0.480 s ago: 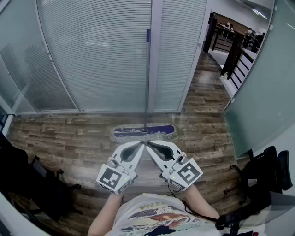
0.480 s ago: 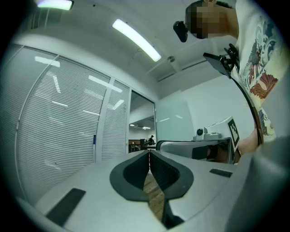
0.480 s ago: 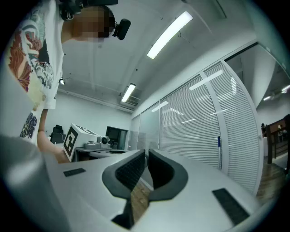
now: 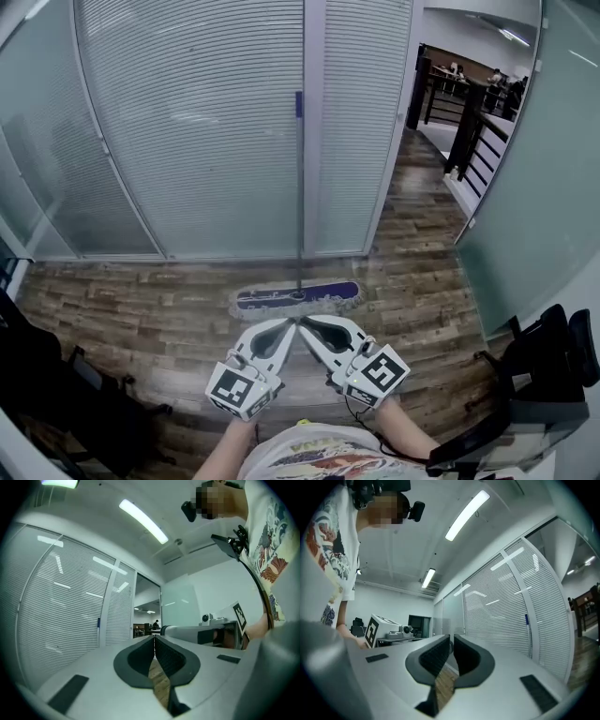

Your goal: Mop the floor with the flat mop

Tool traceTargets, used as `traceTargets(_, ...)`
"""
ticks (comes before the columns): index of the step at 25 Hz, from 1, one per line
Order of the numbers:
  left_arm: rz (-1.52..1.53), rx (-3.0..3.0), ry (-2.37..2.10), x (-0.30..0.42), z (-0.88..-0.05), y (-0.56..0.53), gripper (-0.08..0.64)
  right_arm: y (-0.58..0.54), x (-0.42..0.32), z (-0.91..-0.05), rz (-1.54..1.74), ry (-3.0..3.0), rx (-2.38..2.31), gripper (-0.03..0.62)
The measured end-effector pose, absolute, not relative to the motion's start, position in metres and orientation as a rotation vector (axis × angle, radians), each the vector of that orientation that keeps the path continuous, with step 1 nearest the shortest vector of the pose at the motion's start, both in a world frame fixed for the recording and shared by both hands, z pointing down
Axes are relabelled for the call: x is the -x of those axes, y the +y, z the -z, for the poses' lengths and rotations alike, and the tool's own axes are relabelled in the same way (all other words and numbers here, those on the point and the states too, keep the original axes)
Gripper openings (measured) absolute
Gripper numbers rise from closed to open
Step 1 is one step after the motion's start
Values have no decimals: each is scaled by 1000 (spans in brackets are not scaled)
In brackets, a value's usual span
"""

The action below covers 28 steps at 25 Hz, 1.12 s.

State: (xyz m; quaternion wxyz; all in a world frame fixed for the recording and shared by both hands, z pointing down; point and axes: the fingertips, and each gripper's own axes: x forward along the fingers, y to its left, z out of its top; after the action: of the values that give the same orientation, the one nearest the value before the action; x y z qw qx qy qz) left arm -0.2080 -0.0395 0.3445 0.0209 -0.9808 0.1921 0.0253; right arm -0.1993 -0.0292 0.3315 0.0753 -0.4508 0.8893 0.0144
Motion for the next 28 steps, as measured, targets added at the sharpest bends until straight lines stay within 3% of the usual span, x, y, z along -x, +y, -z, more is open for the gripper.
traceTargets(15,-48,3080,605,231,-369,-60,14,-63,225,-345,-5,2734,1413,40)
traceTargets(28,-10,3087,655,185,-375,-148,14,-150,170,-367,118,2705,1403,40)
